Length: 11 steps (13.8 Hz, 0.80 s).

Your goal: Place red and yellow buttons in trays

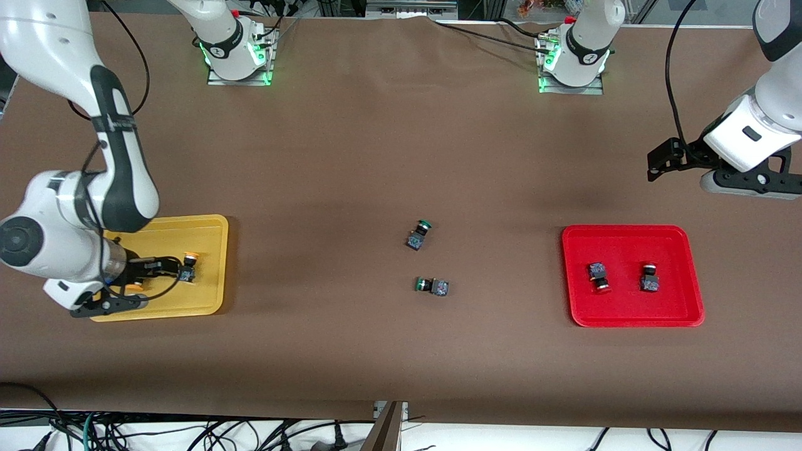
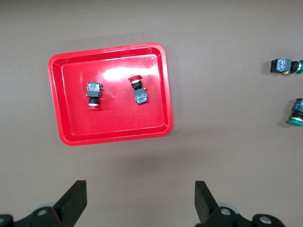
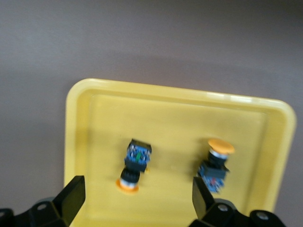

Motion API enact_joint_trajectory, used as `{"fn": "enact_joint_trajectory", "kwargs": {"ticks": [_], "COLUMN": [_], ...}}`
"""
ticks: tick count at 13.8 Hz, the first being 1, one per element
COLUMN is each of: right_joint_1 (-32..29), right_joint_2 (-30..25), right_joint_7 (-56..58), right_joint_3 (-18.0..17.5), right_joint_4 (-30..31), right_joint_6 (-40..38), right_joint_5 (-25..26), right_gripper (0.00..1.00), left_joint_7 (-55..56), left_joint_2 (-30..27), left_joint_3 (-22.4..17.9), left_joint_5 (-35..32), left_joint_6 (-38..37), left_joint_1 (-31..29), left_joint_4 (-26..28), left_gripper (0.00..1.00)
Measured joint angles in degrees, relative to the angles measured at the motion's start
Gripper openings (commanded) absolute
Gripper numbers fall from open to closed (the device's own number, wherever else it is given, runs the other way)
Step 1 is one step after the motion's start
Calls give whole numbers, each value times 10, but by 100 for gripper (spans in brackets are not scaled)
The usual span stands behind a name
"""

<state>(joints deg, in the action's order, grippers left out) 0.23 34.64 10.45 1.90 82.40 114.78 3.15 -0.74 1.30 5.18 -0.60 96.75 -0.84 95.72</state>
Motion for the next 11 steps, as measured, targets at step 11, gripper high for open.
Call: {"fn": "enact_joint_trajectory", "kwargs": {"ticks": [11], "right_joint_1": [0], "right_joint_2": [-178], "right_joint_7": [3], "right_joint_3": [-19], "right_joint_4": [-49], "right_joint_6": [-251], "right_joint_5": [0], "right_gripper": [100], "left_joint_7": [0], "left_joint_2": [-19], "left_joint_3": [-71], "left_joint_5": [0], "left_joint_6": [-33], "left_joint_1": [65], "left_joint_4": [-1], "left_gripper": [100]}}
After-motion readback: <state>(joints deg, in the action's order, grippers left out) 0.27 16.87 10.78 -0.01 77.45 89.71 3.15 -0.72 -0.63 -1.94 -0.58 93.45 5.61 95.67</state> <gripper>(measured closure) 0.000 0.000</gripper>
